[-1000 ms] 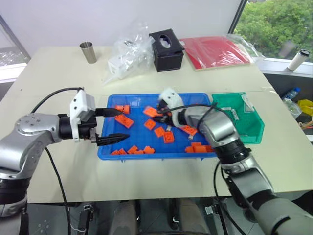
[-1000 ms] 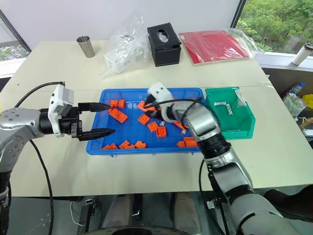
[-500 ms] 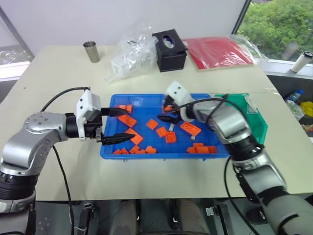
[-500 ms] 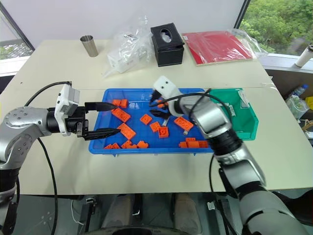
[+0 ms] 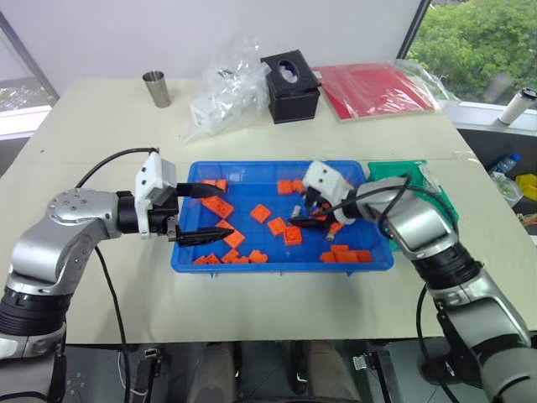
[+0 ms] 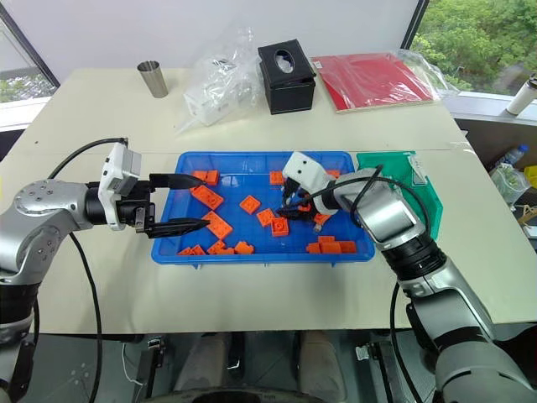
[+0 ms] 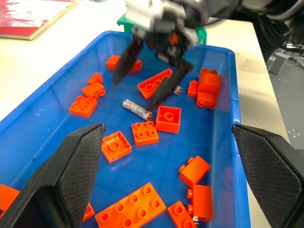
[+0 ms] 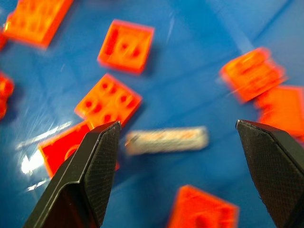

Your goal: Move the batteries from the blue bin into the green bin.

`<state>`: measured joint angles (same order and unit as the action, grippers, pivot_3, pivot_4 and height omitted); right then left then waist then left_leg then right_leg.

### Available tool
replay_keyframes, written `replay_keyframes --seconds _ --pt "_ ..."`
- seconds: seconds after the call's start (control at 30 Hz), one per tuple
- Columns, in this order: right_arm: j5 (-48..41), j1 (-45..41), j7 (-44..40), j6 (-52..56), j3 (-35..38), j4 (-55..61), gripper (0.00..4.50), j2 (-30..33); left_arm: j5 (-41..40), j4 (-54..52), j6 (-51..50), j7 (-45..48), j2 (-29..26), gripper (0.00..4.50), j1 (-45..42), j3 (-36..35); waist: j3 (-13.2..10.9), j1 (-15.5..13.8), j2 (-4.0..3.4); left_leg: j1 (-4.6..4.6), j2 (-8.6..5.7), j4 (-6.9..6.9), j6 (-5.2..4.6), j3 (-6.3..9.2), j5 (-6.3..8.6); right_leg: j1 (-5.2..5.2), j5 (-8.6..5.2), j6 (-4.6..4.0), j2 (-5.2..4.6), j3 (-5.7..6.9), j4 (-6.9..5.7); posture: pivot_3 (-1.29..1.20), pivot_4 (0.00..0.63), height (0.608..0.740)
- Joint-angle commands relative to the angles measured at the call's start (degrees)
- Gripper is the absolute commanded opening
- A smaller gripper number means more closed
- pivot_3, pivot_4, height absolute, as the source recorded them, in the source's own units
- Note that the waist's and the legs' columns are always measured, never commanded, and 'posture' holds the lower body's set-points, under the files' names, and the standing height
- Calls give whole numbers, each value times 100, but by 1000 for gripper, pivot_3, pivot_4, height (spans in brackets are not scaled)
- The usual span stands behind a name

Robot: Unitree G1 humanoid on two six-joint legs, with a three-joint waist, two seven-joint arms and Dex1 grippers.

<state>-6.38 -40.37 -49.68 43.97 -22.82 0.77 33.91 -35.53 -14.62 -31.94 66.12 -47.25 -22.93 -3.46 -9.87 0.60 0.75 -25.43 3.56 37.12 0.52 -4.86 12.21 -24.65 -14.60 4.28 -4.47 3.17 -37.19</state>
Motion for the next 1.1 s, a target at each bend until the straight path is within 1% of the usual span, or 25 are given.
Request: replay_keyframes --seconds 0.03,0.23,0.53,0.57,0.6,0.67,0.7,0.77,0.9,1.0,1.1 --pt "181 71 -56 -249 -36 15 3968 76 -19 -106 85 35 -68 4500 -120 -122 0 5 0 0 0 0 0 0 0 0 0 0 0 0 0 0 150 736" --pt "292 127 -63 -403 -36 -169 3968 34 -26 -137 72 2 -77 4500 -103 -160 0 7 0 2 0 -1 0 0 0 0 0 0 1 0 -1 0 150 736" --pt "305 61 -57 -436 5 -479 3968 -187 -25 -120 84 -9 -65 4500 -105 -163 1 6 2 5 1 1 0 1 0 4 0 0 1 1 -1 0 150 736" --pt "289 92 -66 -412 11 -437 3471 -195 -20 -110 87 -6 -60 4500 -119 -152 1 5 2 5 1 1 0 1 0 5 0 0 1 0 -1 0 150 736" --pt "274 125 -80 -389 16 -369 3164 -189 -16 -106 89 -6 -52 4500 -132 -140 1 5 2 5 1 1 0 1 0 5 0 0 1 1 -1 0 150 736" --pt "225 168 -74 -268 80 -175 2316 -169 -22 -105 85 3 -36 4500 -150 -115 1 2 2 5 1 1 0 1 0 5 0 0 1 0 -1 0 150 736" --pt "187 177 -54 -186 154 -61 2257 -157 -29 -107 77 6 -27 4500 -159 -103 1 2 2 5 1 1 0 1 0 5 0 0 1 0 -1 0 150 736" --pt "68 163 25 46 416 196 2257 -126 -23 -102 89 18 -8 4500 -164 -75 1 -3 2 4 0 1 0 2 0 5 0 0 1 1 -1 0 150 736" --pt "-109 21 296 675 1329 828 2257 297 1 -64 123 37 52 4500 -174 -20 -1 -18 -1 0 0 2 0 1 0 3 0 0 0 0 -1 0 150 736" --pt "-247 48 449 1256 2211 1145 2257 867 3 -57 144 64 93 4500 -146 8 -1 -54 -1 -1 -2 2 0 2 0 3 0 0 -3 1 1 0 150 736" --pt "-215 496 497 1482 2821 1286 2257 1532 36 1 190 107 140 4500 -148 63 -1 -103 0 1 -4 0 0 -1 0 2 -1 -1 -7 1 4 0 150 736"
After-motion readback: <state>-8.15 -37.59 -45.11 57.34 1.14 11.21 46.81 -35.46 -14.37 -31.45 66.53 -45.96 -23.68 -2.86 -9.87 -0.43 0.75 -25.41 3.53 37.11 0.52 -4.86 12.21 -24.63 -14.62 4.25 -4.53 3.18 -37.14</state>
